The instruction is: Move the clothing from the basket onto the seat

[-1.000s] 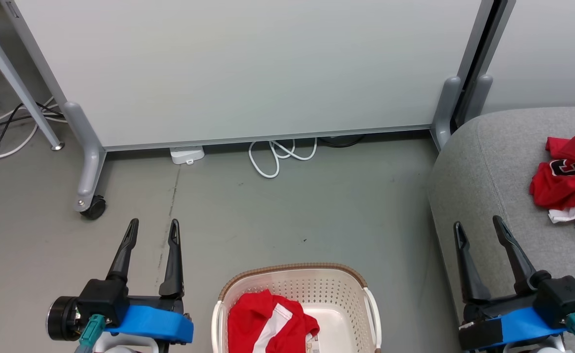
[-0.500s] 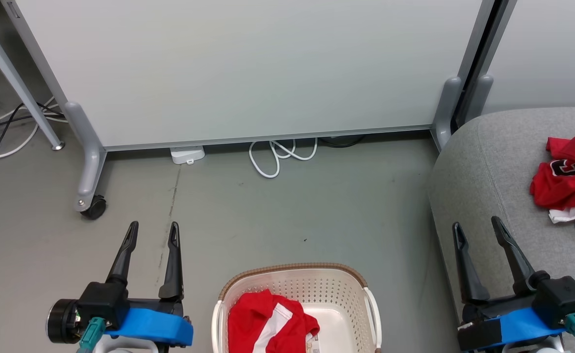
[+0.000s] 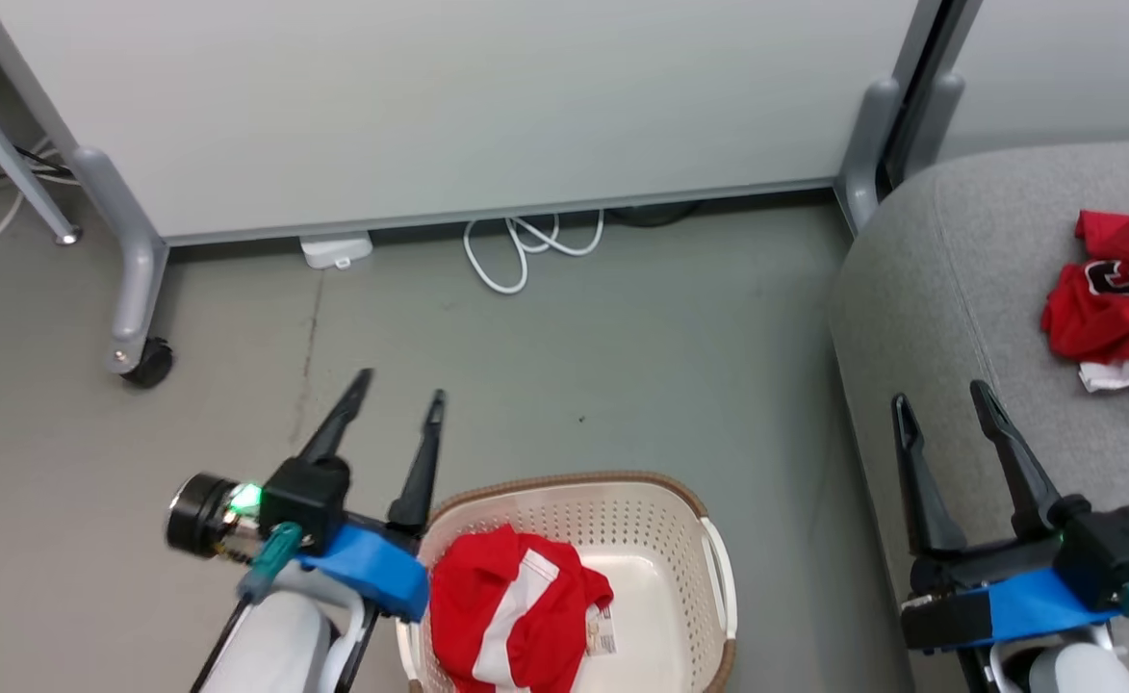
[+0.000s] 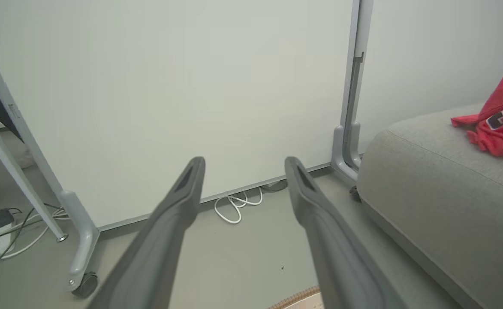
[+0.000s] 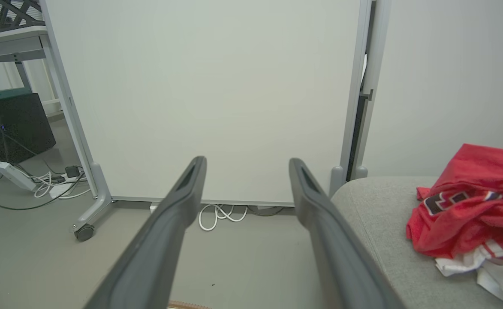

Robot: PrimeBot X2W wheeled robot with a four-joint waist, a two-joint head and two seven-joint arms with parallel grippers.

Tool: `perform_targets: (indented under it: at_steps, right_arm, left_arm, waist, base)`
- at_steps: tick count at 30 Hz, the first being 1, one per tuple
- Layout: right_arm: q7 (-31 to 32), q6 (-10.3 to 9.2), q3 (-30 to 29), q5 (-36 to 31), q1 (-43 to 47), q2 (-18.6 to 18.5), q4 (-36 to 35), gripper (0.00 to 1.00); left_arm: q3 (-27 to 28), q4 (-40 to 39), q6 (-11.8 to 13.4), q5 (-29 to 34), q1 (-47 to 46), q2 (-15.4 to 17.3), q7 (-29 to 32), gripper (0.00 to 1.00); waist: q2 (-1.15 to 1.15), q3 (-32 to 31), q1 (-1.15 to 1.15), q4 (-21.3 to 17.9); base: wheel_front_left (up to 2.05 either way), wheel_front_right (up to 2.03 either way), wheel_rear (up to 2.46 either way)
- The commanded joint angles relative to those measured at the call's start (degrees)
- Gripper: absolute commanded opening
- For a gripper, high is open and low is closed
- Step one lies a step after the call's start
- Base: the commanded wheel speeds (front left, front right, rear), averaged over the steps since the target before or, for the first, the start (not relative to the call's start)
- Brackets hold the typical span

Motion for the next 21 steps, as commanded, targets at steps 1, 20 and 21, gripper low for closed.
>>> perform_targets:
  at_steps: [1,20,21]
  right_arm:
    - [-0.2,0.03,0.2,0.1,-1.4,-0.6,-0.4,1.00]
    - [-0.2,0.03,1.7,1.4,-12.8,-2.6,-3.6,1.00]
    - [-0.2,0.03,1.8,1.4,-13.4,-2.7,-3.9,1.00]
  left_arm:
    - [-2.8,1.8,-0.4,-0.1,-2.9,1.3,-0.1,1.00]
    - [-38.0,31.6,-0.2,-8.0,-27.3,6.6,1.8,1.00]
    - [-39.7,32.9,-0.2,-8.4,-28.1,6.6,2.3,1.00]
  waist:
    - [0.00,2.1,0.00,-1.4]
    - [0.00,22.1,0.00,-8.4]
    - [0.00,23.2,0.00,-8.6]
  base:
    - [0.00,0.00,0.00]
    - [0.00,0.00,0.00]
    - [0.00,0.00,0.00]
